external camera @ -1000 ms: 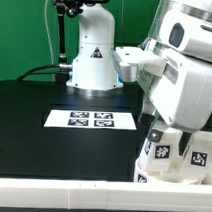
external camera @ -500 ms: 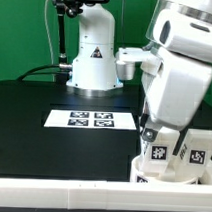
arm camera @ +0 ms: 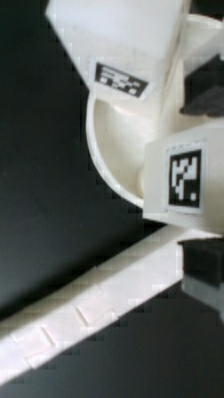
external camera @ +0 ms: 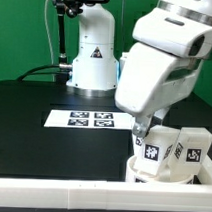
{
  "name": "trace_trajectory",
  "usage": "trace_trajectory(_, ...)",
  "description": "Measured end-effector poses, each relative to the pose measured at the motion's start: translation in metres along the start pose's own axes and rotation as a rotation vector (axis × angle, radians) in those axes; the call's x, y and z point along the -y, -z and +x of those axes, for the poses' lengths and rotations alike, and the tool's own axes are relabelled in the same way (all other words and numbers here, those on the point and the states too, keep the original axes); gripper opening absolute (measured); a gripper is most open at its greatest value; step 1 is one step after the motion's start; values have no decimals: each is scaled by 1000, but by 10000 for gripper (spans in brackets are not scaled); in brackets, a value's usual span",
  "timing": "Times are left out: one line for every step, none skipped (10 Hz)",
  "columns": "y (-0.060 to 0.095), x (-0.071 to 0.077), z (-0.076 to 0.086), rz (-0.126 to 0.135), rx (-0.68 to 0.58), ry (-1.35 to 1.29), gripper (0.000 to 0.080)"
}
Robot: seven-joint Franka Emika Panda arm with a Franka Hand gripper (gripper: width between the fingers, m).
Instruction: Assemble stool
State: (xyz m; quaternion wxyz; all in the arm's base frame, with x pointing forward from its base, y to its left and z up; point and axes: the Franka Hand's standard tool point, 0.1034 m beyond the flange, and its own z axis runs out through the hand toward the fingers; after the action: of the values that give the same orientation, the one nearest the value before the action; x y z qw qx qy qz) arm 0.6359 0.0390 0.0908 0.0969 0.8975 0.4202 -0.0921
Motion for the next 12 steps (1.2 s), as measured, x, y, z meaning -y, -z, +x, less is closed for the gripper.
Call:
trace_trajectory(0,3,0,7,6,-116,331)
trace_trajectory(1,5,2,9,7,-217,331)
trace_trajectory(2,9,3,21,21,-361,331)
trace_trajectory(2,11,2,43,45,-490,331)
trace_trajectory(3,11,3,43,46,-568,331)
trace_trajectory(3,11,3,42,48,-645,331)
trace_trajectory(3,11,4,41,49,-704,331)
trace_trajectory(3,11,4,40,50,-786,331)
trace_trajectory(3,12,4,40,50,-831,331)
trace_trajectory(4,12,5,51,45,-943,331)
trace_trajectory(0,10,3,106,14,-1125,332)
trace_trajectory(-1,8,1,137,-15,-1257,333)
